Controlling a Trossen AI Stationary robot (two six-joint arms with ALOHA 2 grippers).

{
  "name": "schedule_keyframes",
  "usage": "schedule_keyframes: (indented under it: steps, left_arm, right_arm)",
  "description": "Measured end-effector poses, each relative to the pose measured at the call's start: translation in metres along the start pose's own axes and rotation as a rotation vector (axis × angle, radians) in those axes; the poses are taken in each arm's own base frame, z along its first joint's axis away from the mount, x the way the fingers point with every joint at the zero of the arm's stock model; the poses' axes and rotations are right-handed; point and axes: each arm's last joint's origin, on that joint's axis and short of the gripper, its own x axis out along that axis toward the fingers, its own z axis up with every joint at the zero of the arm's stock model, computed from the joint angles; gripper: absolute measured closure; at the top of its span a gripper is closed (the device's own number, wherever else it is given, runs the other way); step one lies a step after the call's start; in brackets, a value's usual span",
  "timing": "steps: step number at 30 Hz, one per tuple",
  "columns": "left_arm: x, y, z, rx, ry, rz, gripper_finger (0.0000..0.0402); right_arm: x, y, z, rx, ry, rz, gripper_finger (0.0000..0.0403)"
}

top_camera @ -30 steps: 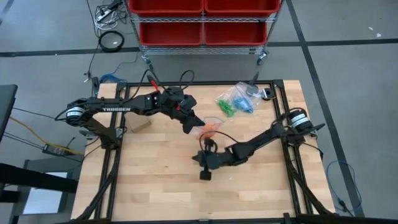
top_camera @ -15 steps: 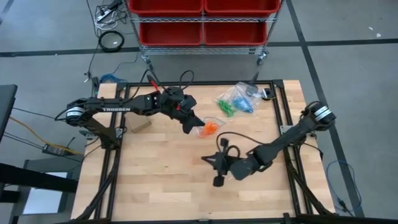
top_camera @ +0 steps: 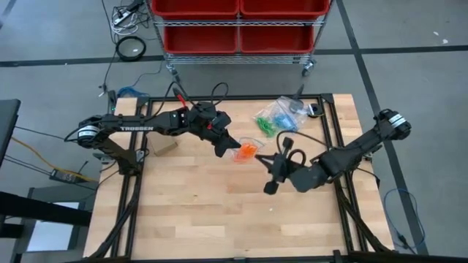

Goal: Sort rubber bands
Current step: Put the orange rubber band into the transparent zip bag, then close the transparent zip bag

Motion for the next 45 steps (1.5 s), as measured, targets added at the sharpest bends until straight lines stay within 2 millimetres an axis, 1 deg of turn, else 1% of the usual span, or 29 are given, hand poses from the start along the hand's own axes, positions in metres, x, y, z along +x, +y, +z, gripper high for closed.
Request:
schedule_keyframes:
  steps: [3, 8, 13, 20, 26, 30, 37, 40, 43, 45]
  left_arm:
    - [0.000, 0.000, 0.000, 0.000, 0.000, 0.000, 0.0385]
    - [0.000, 0.000, 0.000, 0.000, 0.000, 0.000, 0.0385]
    - [0.000, 0.000, 0.000, 0.000, -0.001, 0.000, 0.0385]
    - [0.000, 0.000, 0.000, 0.001, -0.002, 0.000, 0.0385]
    - [0.000, -0.002, 0.002, 0.012, -0.025, -0.015, 0.0385]
    - [0.000, -0.002, 0.003, 0.015, -0.032, -0.019, 0.0385]
    - [0.000, -0.002, 0.003, 0.016, -0.033, -0.020, 0.0385]
    - [0.000, -0.002, 0.003, 0.016, -0.033, -0.019, 0.0385]
    - [0.000, -0.002, 0.003, 0.016, -0.033, -0.020, 0.0385]
    - [0.000, -0.002, 0.003, 0.014, -0.027, -0.022, 0.0385]
  right_arm:
    - [0.001, -0.009, -0.004, -0.009, 0.041, -0.021, 0.0403]
    - [0.008, -0.019, -0.018, -0.024, 0.151, -0.061, 0.0403]
    - [0.016, -0.023, -0.028, -0.030, 0.225, -0.087, 0.0403]
    - [0.023, -0.027, -0.029, -0.023, 0.246, -0.071, 0.0403]
    - [0.027, -0.027, -0.026, -0.028, 0.249, 0.008, 0.0399]
    - [0.028, -0.028, -0.026, -0.024, 0.248, 0.001, 0.0372]
    - [0.028, -0.028, -0.025, -0.008, 0.242, 0.002, 0.0285]
    - [0.028, -0.027, -0.023, 0.002, 0.222, 0.007, 0.0255]
    - [0.026, -0.024, -0.019, -0.013, 0.186, 0.012, 0.0236]
    - [0.022, -0.021, -0.017, -0.037, 0.165, -0.002, 0.0231]
